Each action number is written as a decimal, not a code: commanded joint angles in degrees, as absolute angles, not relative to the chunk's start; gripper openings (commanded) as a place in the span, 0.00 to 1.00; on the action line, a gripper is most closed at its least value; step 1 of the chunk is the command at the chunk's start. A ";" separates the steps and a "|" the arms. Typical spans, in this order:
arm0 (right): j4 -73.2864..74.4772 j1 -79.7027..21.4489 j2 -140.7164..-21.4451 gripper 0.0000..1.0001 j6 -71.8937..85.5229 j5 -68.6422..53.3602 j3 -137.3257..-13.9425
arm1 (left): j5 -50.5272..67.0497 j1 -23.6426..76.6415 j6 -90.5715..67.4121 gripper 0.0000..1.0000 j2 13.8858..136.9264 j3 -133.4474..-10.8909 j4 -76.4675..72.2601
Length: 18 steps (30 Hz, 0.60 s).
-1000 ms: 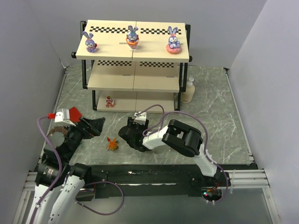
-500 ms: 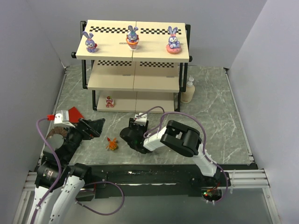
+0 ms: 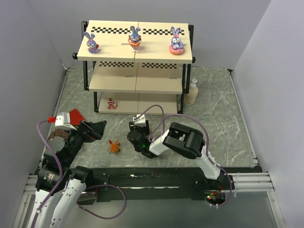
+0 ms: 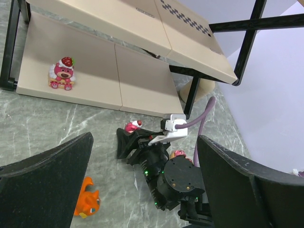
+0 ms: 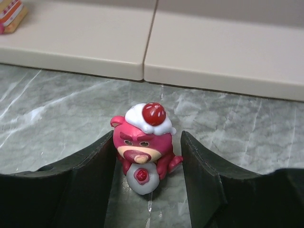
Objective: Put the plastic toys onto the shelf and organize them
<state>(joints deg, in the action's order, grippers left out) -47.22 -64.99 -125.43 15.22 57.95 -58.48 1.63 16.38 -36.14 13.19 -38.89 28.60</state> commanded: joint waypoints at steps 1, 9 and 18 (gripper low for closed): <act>-51.59 -65.04 -122.79 0.00 8.79 55.73 -58.18 | 1.23 16.52 -35.86 0.96 12.57 -39.02 28.30; -51.33 -62.67 -121.55 0.00 10.54 53.44 -60.82 | 0.97 16.52 -35.95 0.96 12.48 -39.02 28.39; -52.91 -60.30 -121.38 0.00 10.81 52.56 -63.81 | 0.88 16.52 -35.95 0.96 12.48 -39.02 28.39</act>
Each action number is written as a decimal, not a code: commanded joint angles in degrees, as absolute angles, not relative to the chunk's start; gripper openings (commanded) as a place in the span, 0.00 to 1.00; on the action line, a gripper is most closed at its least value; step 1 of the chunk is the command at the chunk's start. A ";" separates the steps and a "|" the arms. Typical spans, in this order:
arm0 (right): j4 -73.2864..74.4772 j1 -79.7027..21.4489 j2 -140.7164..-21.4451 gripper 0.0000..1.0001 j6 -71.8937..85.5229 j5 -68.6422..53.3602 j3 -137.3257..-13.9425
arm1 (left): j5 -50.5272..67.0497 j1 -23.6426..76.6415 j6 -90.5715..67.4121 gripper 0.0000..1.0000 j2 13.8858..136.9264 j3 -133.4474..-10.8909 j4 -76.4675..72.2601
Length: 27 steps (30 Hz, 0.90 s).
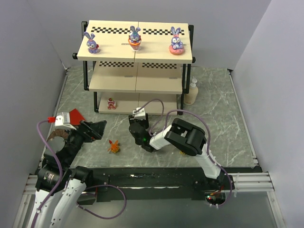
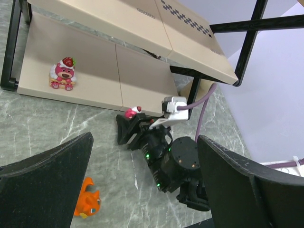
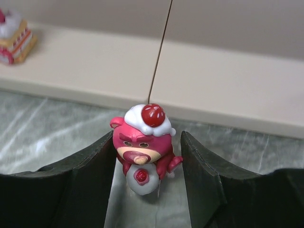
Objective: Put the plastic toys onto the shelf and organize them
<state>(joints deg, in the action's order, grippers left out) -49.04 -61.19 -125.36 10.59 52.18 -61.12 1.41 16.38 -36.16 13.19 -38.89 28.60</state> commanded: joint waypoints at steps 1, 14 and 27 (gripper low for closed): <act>-52.82 -60.12 -121.46 0.00 11.07 52.56 -64.33 | 0.79 16.52 -36.03 0.96 12.48 -39.02 28.39; -41.05 -56.78 -120.41 0.00 24.25 50.89 -68.03 | 1.05 16.52 -35.95 0.96 12.31 -39.02 28.30; -30.60 -55.55 -120.94 0.00 28.38 49.66 -72.42 | 1.06 16.61 -36.03 0.96 12.22 -38.85 28.30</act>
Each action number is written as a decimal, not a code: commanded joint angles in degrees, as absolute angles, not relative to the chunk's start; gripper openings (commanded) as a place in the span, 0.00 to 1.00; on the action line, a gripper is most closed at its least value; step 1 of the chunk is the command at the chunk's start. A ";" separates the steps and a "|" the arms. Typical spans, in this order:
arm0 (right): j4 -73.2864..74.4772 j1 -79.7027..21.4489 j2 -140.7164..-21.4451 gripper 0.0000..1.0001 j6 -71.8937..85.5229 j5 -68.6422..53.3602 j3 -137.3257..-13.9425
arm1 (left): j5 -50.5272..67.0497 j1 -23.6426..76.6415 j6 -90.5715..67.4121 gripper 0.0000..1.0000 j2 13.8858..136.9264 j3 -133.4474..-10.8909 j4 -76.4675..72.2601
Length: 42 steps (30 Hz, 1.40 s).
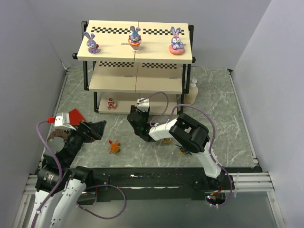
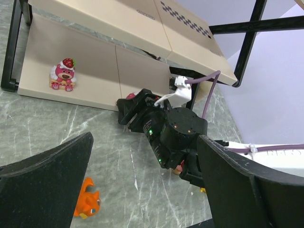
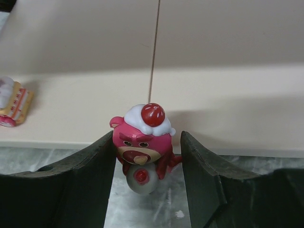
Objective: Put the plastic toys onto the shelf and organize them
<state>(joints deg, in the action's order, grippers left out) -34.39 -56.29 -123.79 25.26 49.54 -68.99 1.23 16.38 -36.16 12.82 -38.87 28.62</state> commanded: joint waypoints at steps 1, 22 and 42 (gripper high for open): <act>-29.89 -55.37 -120.94 0.00 29.00 49.48 -73.03 | 0.97 16.61 -36.12 0.96 12.30 -38.93 28.39; -7.92 -53.35 -124.37 0.00 37.52 47.81 -85.34 | 0.79 17.31 -36.30 0.96 15.20 -39.37 28.83; -40.94 -57.92 -116.37 0.00 18.48 49.31 -67.77 | -6.06 17.31 -48.21 0.96 21.70 -39.64 28.04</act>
